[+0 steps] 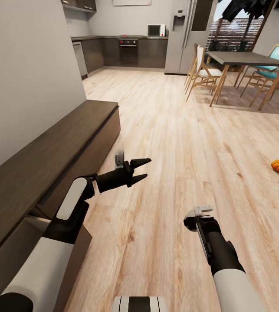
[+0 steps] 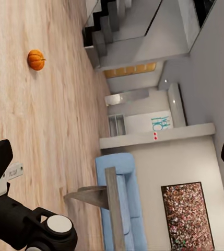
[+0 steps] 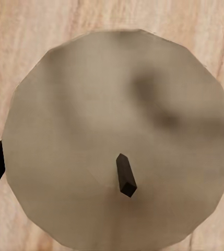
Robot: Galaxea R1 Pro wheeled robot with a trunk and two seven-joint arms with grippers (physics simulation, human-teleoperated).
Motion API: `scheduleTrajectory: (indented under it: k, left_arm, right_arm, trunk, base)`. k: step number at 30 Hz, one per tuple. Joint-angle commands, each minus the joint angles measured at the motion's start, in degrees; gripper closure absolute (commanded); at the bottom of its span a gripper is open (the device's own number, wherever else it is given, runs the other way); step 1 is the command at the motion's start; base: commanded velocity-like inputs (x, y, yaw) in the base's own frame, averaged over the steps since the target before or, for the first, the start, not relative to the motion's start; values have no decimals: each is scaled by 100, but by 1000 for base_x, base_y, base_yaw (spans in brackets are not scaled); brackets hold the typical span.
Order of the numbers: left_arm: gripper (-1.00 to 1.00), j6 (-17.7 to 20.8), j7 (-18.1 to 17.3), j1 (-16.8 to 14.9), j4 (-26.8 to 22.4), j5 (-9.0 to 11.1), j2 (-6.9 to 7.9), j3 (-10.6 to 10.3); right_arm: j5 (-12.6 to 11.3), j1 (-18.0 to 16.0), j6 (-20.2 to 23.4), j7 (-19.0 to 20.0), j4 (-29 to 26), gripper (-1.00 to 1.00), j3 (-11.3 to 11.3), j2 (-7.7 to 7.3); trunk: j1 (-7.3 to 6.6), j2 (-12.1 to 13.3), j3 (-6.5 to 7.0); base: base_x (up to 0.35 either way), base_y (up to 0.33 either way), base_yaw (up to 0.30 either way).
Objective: Place each of the two pumpkins and all three candles from the living room inside a cabinet in the living room (use any cabinet), then make sure every cabinet is closed, and position the cauldron so it is next to a table in the living room.
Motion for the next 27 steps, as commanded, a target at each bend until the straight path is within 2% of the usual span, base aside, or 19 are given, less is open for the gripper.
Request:
scheduleTrajectory:
  k: [1,15,23,27]
  left_arm:
    - [-100,0,-1,1,1,-6,0,-3]
    - [-100,7,-22,3,16,8,-1,-9]
    - [-100,14,-512,2,28,1,-1,-9]
    - [-100,16,-564,3,28,2,-1,-10]
  right_arm:
    - [0,0,0,-4,3,100,0,0]
    - [-9,0,-17,-4,15,100,0,5]
    - [-9,0,-22,-4,23,100,0,5]
    - [-11,0,-40,-4,85,100,0,-3]
  trunk:
    - [-2,2,23]
    - [-38,21,333]
    - [-59,31,510]
    - [-69,37,599]
  base:
    - [0,0,0]
    - [0,0,0]
    - [0,0,0]
    - [0,0,0]
